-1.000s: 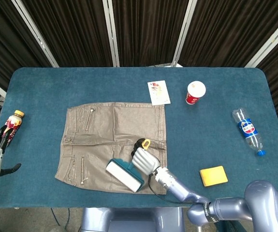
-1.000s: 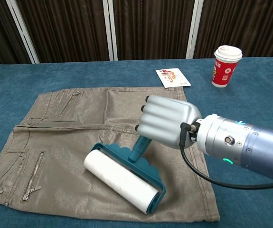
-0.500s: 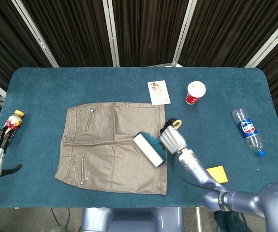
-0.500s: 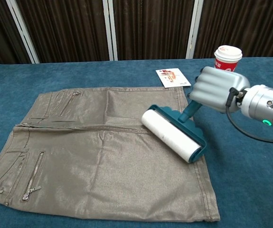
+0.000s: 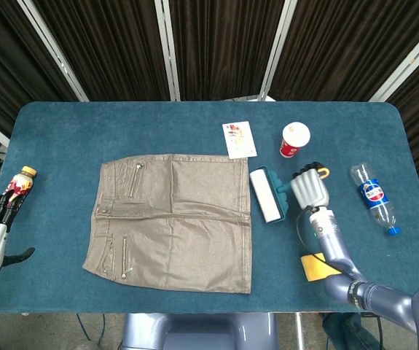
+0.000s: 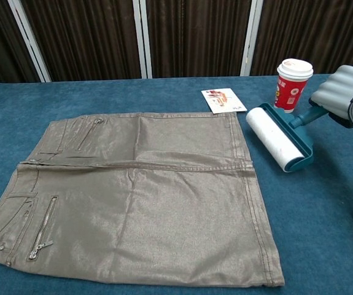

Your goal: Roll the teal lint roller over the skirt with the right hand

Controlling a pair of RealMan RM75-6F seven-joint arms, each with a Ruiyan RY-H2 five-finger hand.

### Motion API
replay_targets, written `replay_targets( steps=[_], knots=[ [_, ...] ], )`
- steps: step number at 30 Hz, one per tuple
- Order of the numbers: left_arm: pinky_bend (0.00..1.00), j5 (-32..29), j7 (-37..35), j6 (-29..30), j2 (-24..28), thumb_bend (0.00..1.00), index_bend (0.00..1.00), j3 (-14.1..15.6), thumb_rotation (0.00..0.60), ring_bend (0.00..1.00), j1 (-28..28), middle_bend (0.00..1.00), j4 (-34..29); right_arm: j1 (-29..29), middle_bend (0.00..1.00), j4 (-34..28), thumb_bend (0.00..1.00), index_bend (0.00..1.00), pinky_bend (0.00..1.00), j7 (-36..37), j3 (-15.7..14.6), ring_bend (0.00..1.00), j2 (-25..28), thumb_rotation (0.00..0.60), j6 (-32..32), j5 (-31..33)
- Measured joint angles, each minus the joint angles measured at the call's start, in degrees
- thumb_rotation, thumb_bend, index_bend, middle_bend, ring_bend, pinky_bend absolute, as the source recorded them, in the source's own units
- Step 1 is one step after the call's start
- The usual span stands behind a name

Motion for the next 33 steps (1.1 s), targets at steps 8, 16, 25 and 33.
replay_targets(
  steps=[8,16,25,33],
  knots=[
    [0.0,-0.1,0.6,0.0,-0.3,0.01,0.0,0.1,0.6,0.0,0.0,0.0,0.0,-0.8,0.16,1.1,0.16,0.05,0.29,0.4,0.5,0.14,-0.6,0.6,-0.9,2.8],
    [0.0,0.2,-0.2,0.0,0.1,0.01,0.0,0.1,0.6,0.0,0.0,0.0,-0.2,-2.0,0.0,-4.1,0.0,0.0,0.01,1.1,1.3,0.0,0.9,0.6,0.0,6.6],
    [0.0,2.9,-2.0,1.7,0.9,0.01,0.0,0.5,0.6,0.0,0.7,0.0,-0.5,-7.3,0.0,-15.2,0.0,0.0,0.0,12.9,0.8,0.0,8.6,0.6,7.9,-0.5],
    [0.0,6.8,-2.9,3.7,1.2,0.01,0.0,1.8,0.6,0.0,1.7,0.0,-0.6,-16.3,0.0,-20.7,0.0,0.0,0.0,37.6,-2.0,0.0,15.8,0.6,18.4,-14.6]
  ],
)
